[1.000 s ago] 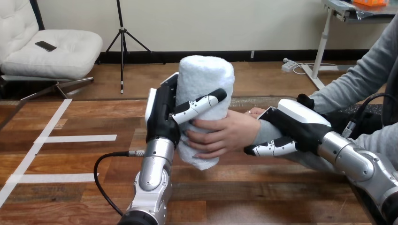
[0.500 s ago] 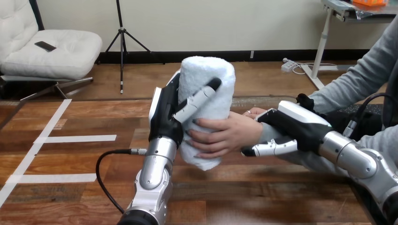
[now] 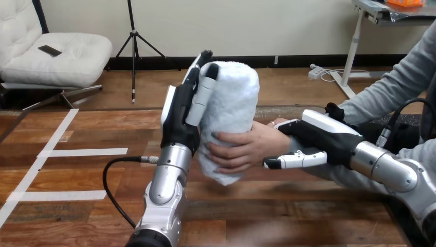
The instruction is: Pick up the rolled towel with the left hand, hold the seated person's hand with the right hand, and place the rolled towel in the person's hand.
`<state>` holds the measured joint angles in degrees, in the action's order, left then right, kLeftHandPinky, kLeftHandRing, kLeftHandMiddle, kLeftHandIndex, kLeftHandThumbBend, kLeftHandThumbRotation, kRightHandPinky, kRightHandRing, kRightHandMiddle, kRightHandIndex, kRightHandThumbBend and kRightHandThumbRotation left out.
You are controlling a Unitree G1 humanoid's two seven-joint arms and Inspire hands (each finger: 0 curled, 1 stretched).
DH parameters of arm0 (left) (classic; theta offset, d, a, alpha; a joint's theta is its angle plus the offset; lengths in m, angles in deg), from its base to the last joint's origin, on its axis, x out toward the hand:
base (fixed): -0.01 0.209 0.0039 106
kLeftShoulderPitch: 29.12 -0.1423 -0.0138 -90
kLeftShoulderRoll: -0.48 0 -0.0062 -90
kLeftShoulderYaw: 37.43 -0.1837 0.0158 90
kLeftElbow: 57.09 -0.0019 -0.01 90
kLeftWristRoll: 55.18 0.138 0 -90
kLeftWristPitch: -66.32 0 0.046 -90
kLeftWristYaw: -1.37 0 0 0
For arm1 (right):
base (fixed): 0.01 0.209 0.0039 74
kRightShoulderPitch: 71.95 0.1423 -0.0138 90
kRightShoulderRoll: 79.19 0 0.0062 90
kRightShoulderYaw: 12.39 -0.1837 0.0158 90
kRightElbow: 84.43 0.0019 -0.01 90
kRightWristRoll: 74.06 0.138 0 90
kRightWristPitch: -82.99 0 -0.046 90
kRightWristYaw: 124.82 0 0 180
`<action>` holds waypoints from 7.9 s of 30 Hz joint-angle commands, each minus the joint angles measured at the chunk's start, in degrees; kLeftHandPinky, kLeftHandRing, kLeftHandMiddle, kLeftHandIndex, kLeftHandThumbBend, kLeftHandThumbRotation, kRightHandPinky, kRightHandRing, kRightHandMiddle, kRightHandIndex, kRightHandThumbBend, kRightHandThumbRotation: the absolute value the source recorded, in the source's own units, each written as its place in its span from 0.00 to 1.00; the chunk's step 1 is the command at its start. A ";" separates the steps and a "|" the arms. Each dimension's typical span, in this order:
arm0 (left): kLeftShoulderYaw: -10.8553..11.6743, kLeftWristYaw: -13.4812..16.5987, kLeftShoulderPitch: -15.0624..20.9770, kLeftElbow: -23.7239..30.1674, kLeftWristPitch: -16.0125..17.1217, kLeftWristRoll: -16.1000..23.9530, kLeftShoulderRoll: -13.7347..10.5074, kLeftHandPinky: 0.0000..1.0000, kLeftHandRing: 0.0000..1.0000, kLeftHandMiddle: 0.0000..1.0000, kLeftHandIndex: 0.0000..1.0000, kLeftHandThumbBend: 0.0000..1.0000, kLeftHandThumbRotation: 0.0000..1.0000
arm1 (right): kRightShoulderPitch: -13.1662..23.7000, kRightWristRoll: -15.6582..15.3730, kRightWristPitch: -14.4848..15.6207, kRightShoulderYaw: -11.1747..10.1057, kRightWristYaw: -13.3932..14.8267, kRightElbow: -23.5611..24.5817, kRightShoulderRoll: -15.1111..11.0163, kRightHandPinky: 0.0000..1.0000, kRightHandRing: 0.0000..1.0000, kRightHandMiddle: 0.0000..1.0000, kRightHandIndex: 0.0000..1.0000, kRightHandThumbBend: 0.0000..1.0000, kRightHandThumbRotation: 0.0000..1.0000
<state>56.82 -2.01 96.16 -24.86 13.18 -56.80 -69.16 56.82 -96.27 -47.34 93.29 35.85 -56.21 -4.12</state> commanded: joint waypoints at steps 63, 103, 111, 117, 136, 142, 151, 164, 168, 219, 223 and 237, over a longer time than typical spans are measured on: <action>0.51 -7.42 -29.45 47.05 -6.93 -6.83 -7.31 0.97 0.94 0.92 0.88 0.87 1.00 | -7.38 21.20 1.14 -13.66 -8.95 10.20 2.07 0.81 0.84 0.85 0.86 1.00 1.00; 0.25 -12.59 -45.29 60.61 -3.26 -10.25 -6.66 0.83 0.90 0.89 0.86 0.85 0.94 | -23.34 42.42 9.86 -19.06 -11.25 40.67 13.70 0.92 0.91 0.90 0.92 1.00 1.00; 1.11 -11.37 -45.14 60.12 -2.39 -9.25 -6.59 0.83 0.89 0.89 0.86 0.84 0.94 | -26.54 45.66 12.84 -19.16 -12.90 46.72 14.92 0.90 0.91 0.90 0.91 1.00 1.00; 2.03 -11.38 -43.87 58.40 -0.80 -9.53 -7.30 0.83 0.89 0.88 0.85 0.84 0.95 | -28.75 46.75 15.01 -19.08 -13.23 50.96 15.73 0.90 0.91 0.90 0.91 1.00 1.00; 3.01 -13.10 -42.73 56.42 1.60 -12.57 -8.29 0.84 0.88 0.87 0.86 0.77 0.92 | -33.52 47.96 19.11 -18.92 -13.55 59.73 17.61 0.87 0.88 0.87 0.87 1.00 1.00; 3.79 -13.67 -42.41 55.33 2.33 -13.49 -8.63 0.85 0.89 0.89 0.88 0.78 0.90 | -34.01 49.13 19.95 -19.21 -14.71 60.77 17.67 0.85 0.87 0.87 0.87 1.00 1.00; 4.89 -14.01 -41.81 53.57 3.91 -14.45 -8.93 0.92 0.91 0.90 0.89 0.80 0.89 | -34.64 50.42 20.78 -19.61 -16.15 61.66 17.63 0.81 0.86 0.86 0.85 1.00 1.00; 5.10 -14.48 -41.56 52.34 5.91 -14.22 -8.17 0.94 0.91 0.89 0.87 0.81 0.87 | -35.37 51.11 21.33 -20.33 -17.81 62.84 17.06 0.80 0.85 0.85 0.86 1.00 1.00; 5.18 -13.61 -41.64 51.82 6.94 -12.51 -7.78 0.93 0.90 0.88 0.86 0.82 0.87 | -35.84 51.69 22.17 -20.62 -18.08 63.54 16.78 0.79 0.85 0.84 0.86 1.00 1.00; 3.44 -27.13 -42.09 49.75 9.39 -21.82 -4.96 0.87 0.90 0.89 0.86 0.86 0.87 | -37.89 53.78 26.21 -20.09 -22.03 66.86 19.02 1.00 0.98 0.95 0.94 1.00 1.00; 2.81 -27.28 -42.59 50.50 9.12 -22.37 -4.68 0.86 0.90 0.89 0.85 0.88 0.84 | -37.96 53.35 25.99 -19.90 -21.47 66.88 19.57 1.00 0.98 0.95 0.94 1.00 1.00; 1.84 -27.14 -42.42 50.75 9.47 -21.64 -4.89 0.88 0.92 0.90 0.86 0.86 0.85 | -38.83 52.39 24.92 -18.94 -20.20 66.90 22.44 1.00 1.00 0.99 0.98 1.00 1.00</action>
<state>59.27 -29.36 51.71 23.50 21.75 -79.26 -73.53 16.85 -43.39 -20.90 73.71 15.08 7.99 16.70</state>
